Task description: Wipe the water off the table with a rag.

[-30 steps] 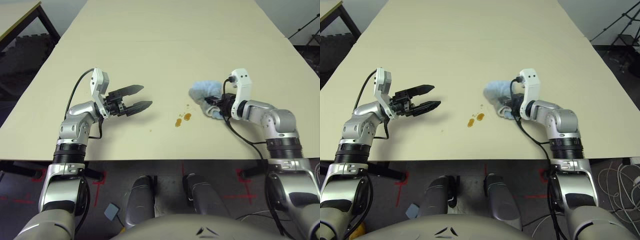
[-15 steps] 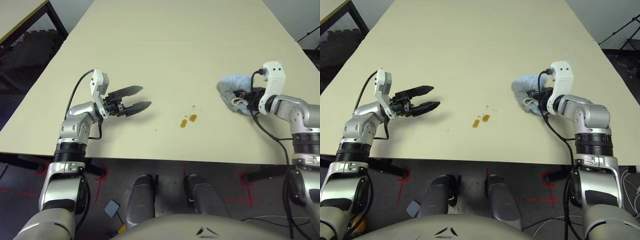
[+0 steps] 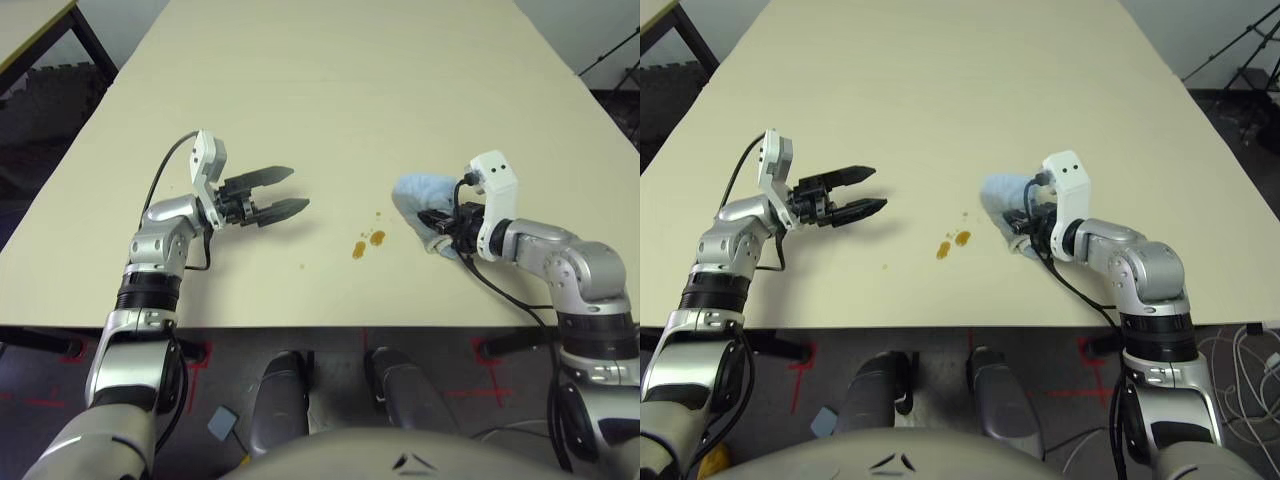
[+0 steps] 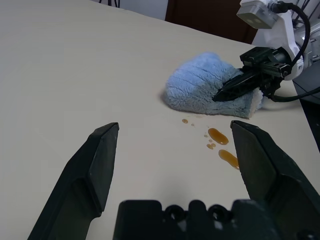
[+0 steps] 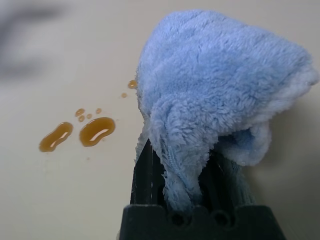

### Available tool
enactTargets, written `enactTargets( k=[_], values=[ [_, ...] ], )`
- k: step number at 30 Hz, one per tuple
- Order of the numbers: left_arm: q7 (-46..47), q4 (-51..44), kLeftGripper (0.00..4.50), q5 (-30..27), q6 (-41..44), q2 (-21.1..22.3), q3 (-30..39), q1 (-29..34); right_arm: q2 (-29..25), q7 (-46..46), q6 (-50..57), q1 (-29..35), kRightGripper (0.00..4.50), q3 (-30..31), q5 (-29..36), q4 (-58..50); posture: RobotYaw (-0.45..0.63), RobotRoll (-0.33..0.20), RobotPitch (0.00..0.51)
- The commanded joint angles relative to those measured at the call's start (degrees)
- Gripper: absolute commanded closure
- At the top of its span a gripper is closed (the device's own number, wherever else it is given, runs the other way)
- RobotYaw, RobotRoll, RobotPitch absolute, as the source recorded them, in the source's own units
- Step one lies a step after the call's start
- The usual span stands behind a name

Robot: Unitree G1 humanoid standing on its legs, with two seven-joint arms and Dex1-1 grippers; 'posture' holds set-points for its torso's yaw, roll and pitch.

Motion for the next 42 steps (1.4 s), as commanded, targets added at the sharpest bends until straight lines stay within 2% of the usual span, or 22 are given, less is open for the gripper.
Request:
enactTargets(
  k=[1, 6, 15, 26, 33, 42],
  values=[
    [-1.3, 1.7, 0.0, 1.2, -0.6, 0.7, -0.5, -1.3, 2.0, -0.2, 3.7, 1.9, 4.41, 4.4, 1.6, -1.0, -0.26, 0.0, 0.138],
    [-2.1, 2.3, 0.0, 1.5, -0.6, 0.9, -0.6, -1.6, 5.4, -0.9, 5.1, 0.8, 4.41, 7.3, 1.6, -1.7, -0.26, 0.0, 0.145],
    [-2.5, 1.2, 0.0, 1.3, -0.1, 1.4, -0.2, -0.3, 8.5, -1.1, 6.3, -1.8, 4.41, 12.3, 0.7, -0.1, -0.24, 0.0, 0.16],
    [-2.3, -0.3, 0.0, 0.5, 1.1, 2.3, 0.5, 1.1, 6.5, 2.7, 7.9, -3.2, 4.41, 17.0, 2.0, 0.2, -0.22, 0.0, 0.174],
    [-6.2, -5.7, 0.0, -1.3, 6.5, 5.0, -0.5, 3.7, 7.1, 3.3, 7.3, -3.7, 4.41, 17.9, 1.6, 1.6, -0.22, 0.0, 0.178],
    [-5.2, -5.0, 0.0, -0.7, 5.9, 4.2, -0.1, 2.8, 6.2, 5.8, 7.6, -4.3, 4.41, 19.4, 2.0, 2.0, -0.22, 0.0, 0.177]
  ],
)
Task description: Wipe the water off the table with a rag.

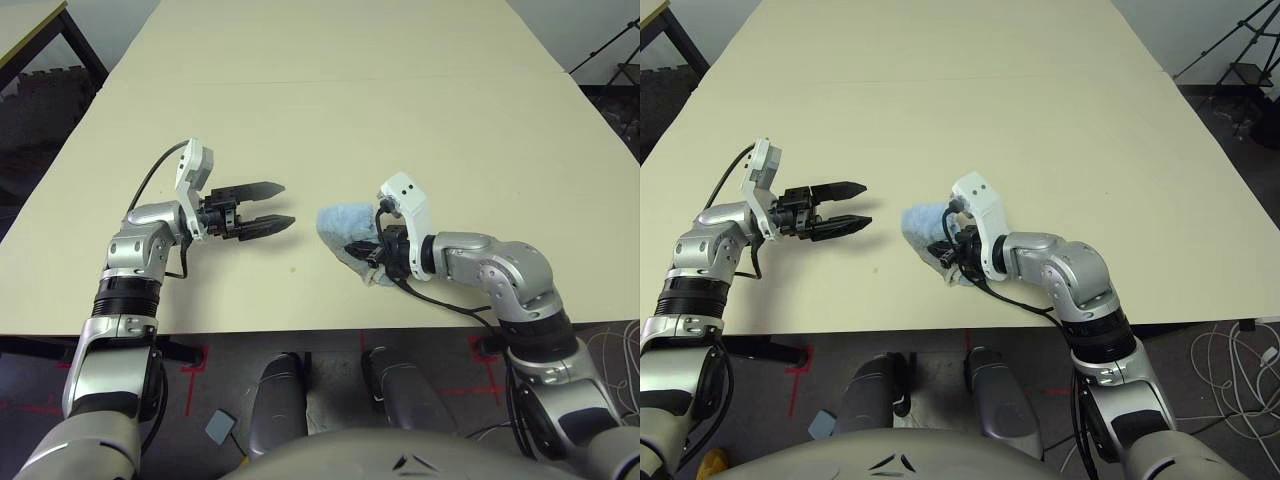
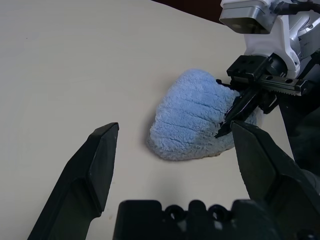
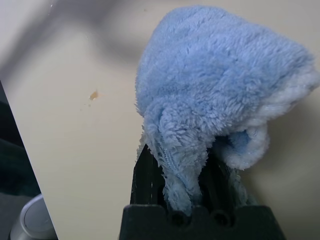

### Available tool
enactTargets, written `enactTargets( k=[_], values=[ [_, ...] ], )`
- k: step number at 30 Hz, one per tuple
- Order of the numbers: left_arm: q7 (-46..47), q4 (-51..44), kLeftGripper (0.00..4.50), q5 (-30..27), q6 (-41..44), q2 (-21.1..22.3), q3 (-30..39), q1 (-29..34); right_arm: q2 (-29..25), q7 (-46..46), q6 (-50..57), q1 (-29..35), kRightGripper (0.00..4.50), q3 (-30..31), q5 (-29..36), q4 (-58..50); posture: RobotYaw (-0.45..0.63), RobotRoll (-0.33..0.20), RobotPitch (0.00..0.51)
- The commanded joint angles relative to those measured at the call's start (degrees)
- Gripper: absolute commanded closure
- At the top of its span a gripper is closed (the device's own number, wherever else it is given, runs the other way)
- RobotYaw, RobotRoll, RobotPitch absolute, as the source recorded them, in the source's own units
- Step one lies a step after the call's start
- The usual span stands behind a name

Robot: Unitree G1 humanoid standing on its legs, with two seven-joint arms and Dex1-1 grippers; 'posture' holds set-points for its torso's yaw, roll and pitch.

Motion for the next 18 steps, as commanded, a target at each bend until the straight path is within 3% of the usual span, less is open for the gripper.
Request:
enactTargets(
  k=[1, 8, 18],
  values=[
    [0.1, -0.4, 0.0, 0.1, -0.2, -0.3, -0.2, -0.3, -0.4, 1.9, 2.8, 1.7, 4.41, 4.6, 1.3, 2.4, -0.22, 0.0, 0.177],
    [0.3, 0.1, 0.0, 0.4, -0.9, -0.8, -0.2, -0.6, -1.9, 0.6, 1.0, 1.7, 4.41, 3.2, -1.0, 4.9, -0.22, 0.0, 0.17],
    [0.6, 0.9, 0.0, 0.7, -2.0, -1.4, -0.4, -0.7, -4.5, -4.9, -8.7, -5.0, 4.41, -6.4, -5.4, 18.5, -0.22, 0.0, 0.16]
  ],
)
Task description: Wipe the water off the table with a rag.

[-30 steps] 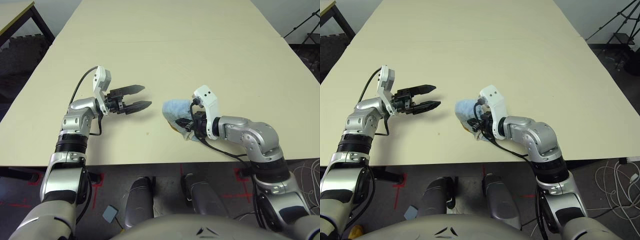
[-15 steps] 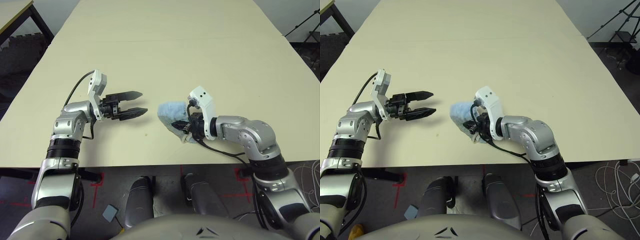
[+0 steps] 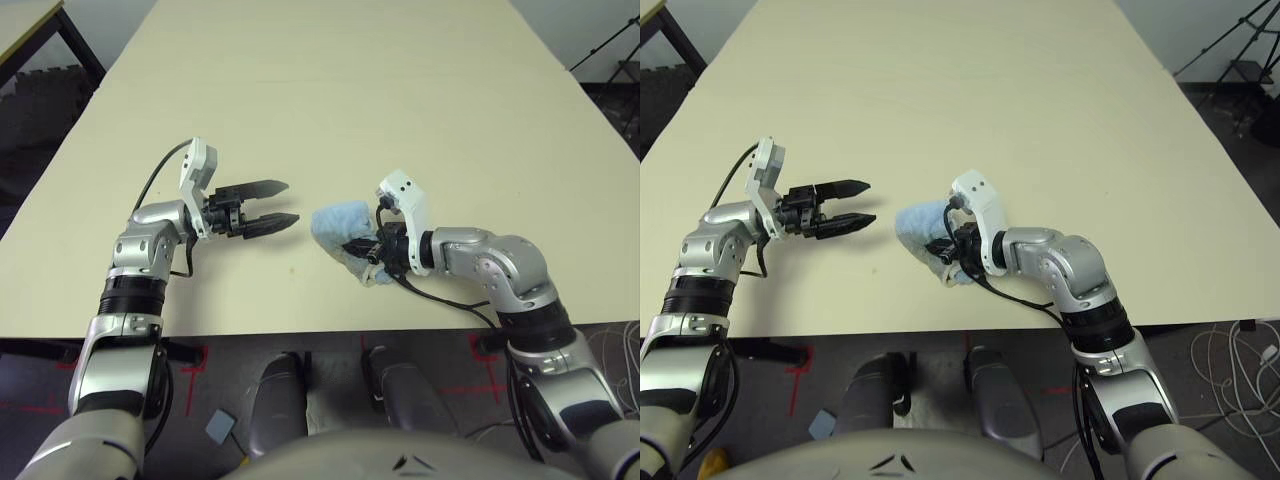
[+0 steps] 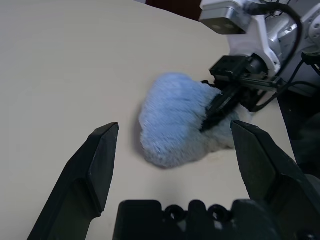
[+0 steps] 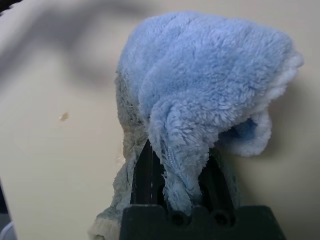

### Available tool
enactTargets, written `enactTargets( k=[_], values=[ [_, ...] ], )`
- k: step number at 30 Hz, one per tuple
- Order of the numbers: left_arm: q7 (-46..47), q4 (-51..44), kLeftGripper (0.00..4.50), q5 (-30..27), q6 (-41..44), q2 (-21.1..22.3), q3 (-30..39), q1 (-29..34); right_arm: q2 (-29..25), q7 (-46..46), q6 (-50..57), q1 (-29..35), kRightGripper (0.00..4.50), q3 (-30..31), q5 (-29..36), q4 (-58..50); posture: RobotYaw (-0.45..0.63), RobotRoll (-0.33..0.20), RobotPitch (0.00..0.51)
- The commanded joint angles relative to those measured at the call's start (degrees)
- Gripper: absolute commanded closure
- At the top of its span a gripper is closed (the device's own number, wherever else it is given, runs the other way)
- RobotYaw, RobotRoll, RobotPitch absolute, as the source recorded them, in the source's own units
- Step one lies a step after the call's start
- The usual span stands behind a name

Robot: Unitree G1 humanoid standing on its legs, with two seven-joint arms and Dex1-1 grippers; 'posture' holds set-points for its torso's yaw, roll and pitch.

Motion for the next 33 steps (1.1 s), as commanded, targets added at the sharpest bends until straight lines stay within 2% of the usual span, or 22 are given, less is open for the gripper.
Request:
enactTargets(
  k=[1, 8, 12, 16, 21, 28, 33],
  values=[
    [0.0, 0.6, 0.0, 0.7, -0.8, -0.2, -0.4, -0.2, -2.8, -4.6, -1.5, -0.7, 4.41, -3.2, -4.6, 7.0, -0.23, 0.0, 0.157],
    [0.0, 1.6, 0.0, 0.9, -1.3, -0.4, -0.6, -1.0, -3.4, -5.4, -4.2, -4.2, 4.41, -5.8, -4.8, 11.8, -0.23, 0.0, 0.155],
    [0.0, 2.1, 0.0, 1.0, -1.7, -0.6, -0.6, -1.2, -2.7, -4.1, -2.6, -5.9, 4.41, -9.1, -1.4, 11.2, -0.23, 0.0, 0.152],
    [0.1, 2.5, 0.0, 1.1, -1.9, -0.6, -0.5, -1.3, -3.6, -0.7, 0.9, -8.2, 4.41, -14.4, 4.5, 9.1, -0.23, 0.0, 0.154],
    [0.2, 3.8, 0.0, 1.5, -2.7, -0.8, -0.5, -1.9, -9.5, 1.6, 3.2, -12.7, 4.41, -19.4, 7.2, 11.0, -0.23, 0.0, 0.152],
    [0.9, 8.0, 0.0, 2.4, -5.3, -1.5, -0.1, -4.2, -19.9, 3.4, -2.4, -16.8, 4.41, -21.5, 3.6, 20.1, -0.25, 0.0, 0.144],
    [0.9, 10.7, 0.0, 2.8, -7.0, -1.8, -0.1, -5.4, -24.4, 4.8, -6.2, -17.3, 4.41, -20.8, 1.0, 25.6, -0.25, 0.0, 0.136]
  ],
)
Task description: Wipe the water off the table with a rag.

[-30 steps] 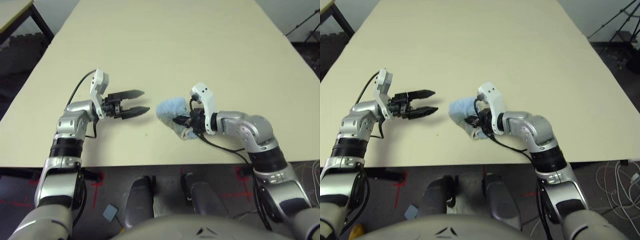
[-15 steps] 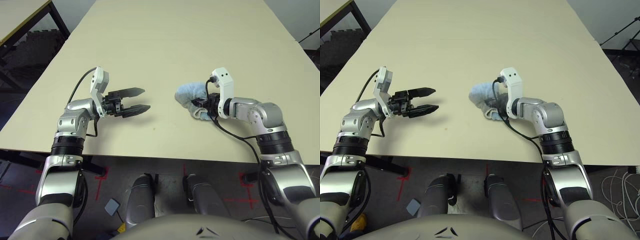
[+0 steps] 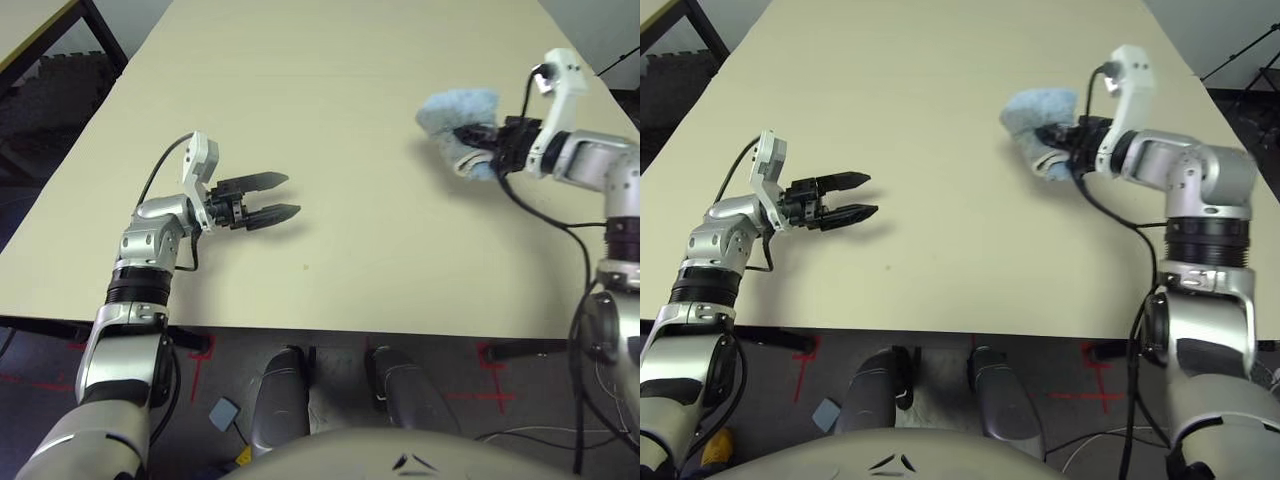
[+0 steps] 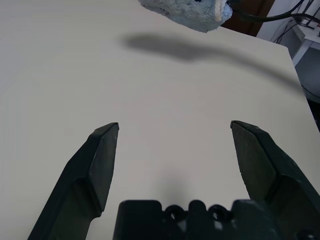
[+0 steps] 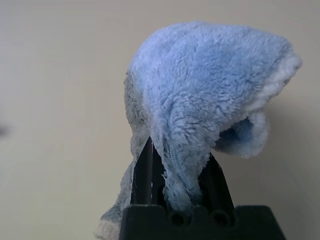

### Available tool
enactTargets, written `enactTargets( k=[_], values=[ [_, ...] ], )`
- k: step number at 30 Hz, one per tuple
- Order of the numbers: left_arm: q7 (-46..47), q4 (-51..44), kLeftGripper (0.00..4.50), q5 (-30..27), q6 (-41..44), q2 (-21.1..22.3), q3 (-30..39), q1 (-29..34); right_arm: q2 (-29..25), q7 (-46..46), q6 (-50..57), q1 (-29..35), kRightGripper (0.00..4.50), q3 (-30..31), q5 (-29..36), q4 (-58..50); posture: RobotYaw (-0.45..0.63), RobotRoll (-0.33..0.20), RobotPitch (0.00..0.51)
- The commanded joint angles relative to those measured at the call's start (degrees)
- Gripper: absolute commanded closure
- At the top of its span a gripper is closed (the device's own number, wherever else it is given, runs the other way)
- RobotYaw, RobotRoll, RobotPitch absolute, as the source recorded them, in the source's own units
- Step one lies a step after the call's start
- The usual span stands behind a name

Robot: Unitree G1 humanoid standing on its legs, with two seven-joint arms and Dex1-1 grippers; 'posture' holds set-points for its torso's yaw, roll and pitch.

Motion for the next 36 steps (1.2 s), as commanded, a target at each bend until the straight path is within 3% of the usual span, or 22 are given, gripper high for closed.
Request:
enactTargets(
  k=[1, 18, 23, 36],
  values=[
    [-0.1, 2.0, 0.0, 1.4, -1.5, -0.1, -0.1, -0.6, -3.3, 1.8, -3.3, -0.8, 4.41, -0.3, -2.2, 3.9, -0.25, 0.0, 0.136],
    [-0.1, 4.9, 0.0, 2.2, -3.6, -0.2, 0.3, -2.2, -13.6, 10.8, -10.0, 7.3, 4.41, -0.2, -8.0, 12.9, -0.26, 0.0, 0.133],
    [-0.2, 5.6, 0.0, 2.4, -3.7, -0.4, 0.2, -3.0, -11.8, 11.7, -9.5, 9.6, 4.41, 0.3, -7.8, 11.4, -0.26, 0.0, 0.133],
    [0.1, 6.0, 0.0, 2.7, -3.9, -0.3, 0.4, -3.2, -4.4, 7.7, -15.4, 4.9, 4.41, 2.5, -11.5, 18.3, -0.26, 0.0, 0.132]
  ],
)
